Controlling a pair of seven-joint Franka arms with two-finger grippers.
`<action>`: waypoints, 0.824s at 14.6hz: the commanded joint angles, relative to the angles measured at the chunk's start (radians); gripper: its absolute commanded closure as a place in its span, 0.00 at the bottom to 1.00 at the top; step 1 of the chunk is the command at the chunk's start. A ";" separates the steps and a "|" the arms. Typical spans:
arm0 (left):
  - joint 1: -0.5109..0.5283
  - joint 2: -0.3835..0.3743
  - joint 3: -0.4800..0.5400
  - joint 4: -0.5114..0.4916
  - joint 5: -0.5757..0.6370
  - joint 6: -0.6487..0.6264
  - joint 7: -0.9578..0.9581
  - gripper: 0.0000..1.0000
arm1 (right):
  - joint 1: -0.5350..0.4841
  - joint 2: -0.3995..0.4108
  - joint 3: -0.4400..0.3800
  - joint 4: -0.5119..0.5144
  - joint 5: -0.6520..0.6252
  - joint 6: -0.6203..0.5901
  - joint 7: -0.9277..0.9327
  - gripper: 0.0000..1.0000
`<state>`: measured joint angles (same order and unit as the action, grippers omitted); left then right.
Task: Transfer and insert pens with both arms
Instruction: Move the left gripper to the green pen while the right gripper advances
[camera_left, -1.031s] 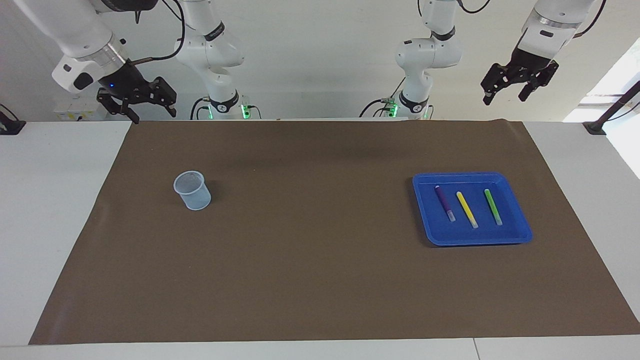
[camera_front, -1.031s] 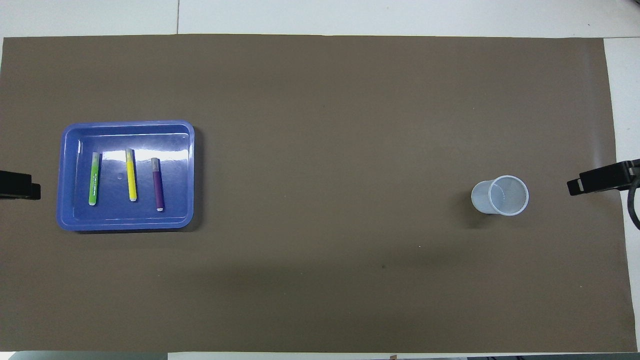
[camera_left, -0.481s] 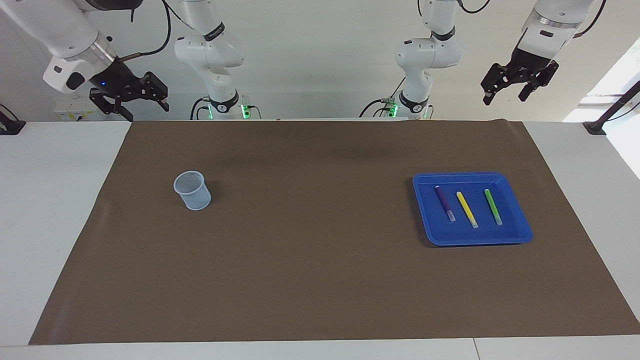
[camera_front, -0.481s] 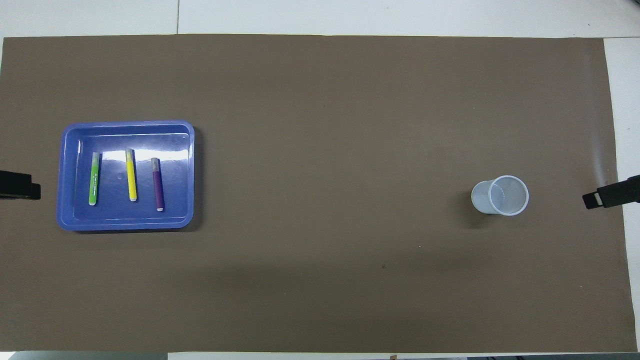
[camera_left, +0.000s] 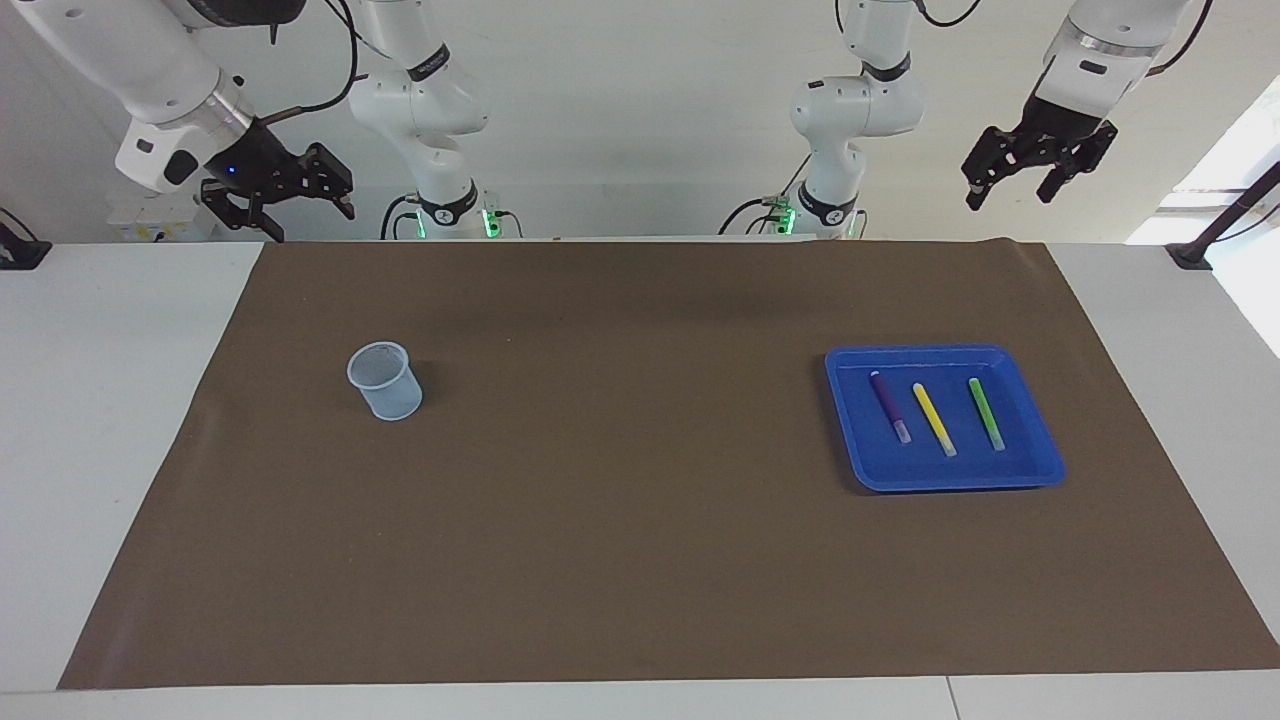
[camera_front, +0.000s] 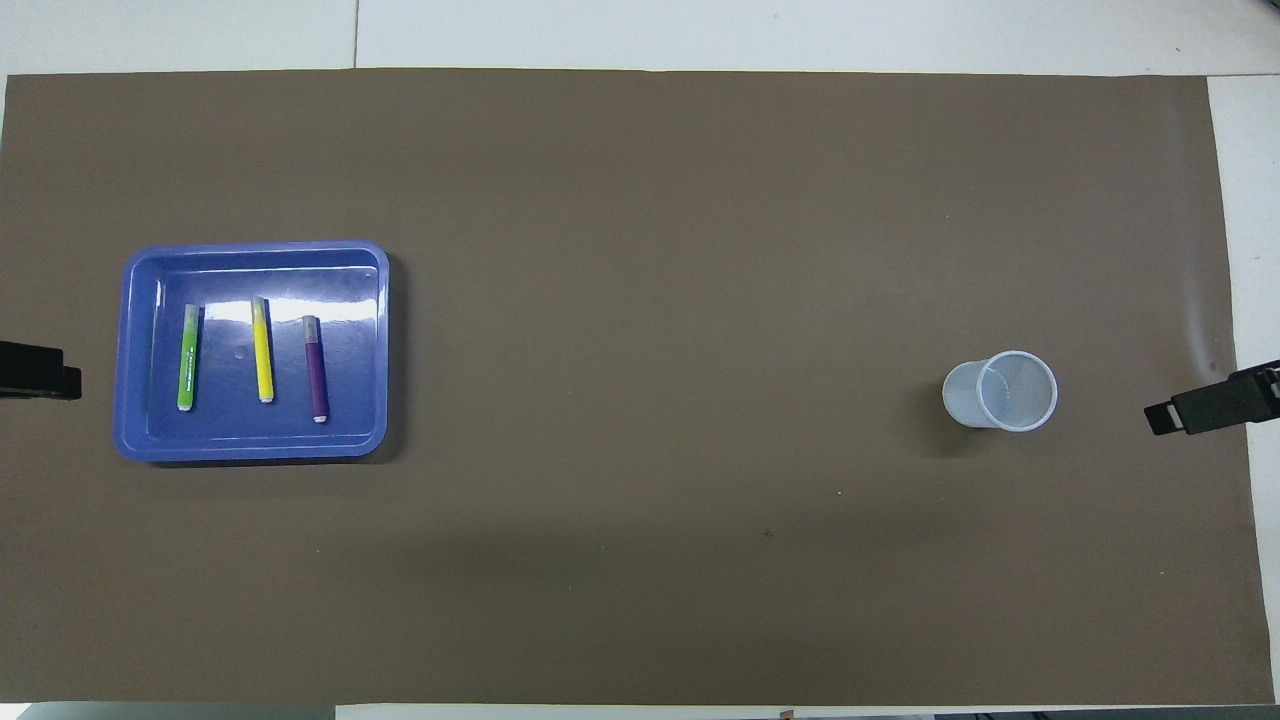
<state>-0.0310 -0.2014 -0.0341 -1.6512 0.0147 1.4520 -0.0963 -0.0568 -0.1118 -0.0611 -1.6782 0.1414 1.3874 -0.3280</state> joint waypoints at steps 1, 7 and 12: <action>0.000 -0.013 -0.001 -0.002 0.011 -0.018 -0.003 0.00 | 0.037 -0.025 0.007 -0.038 0.036 0.047 -0.007 0.00; 0.000 -0.013 -0.001 -0.002 0.011 -0.018 -0.003 0.00 | 0.074 -0.113 0.009 -0.230 0.303 0.145 0.211 0.00; 0.000 -0.013 -0.001 -0.002 0.011 -0.018 -0.003 0.00 | 0.089 -0.127 0.011 -0.276 0.412 0.176 0.403 0.00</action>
<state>-0.0310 -0.2014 -0.0341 -1.6512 0.0147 1.4519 -0.0963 0.0229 -0.2059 -0.0521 -1.9149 0.5102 1.5395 -0.0203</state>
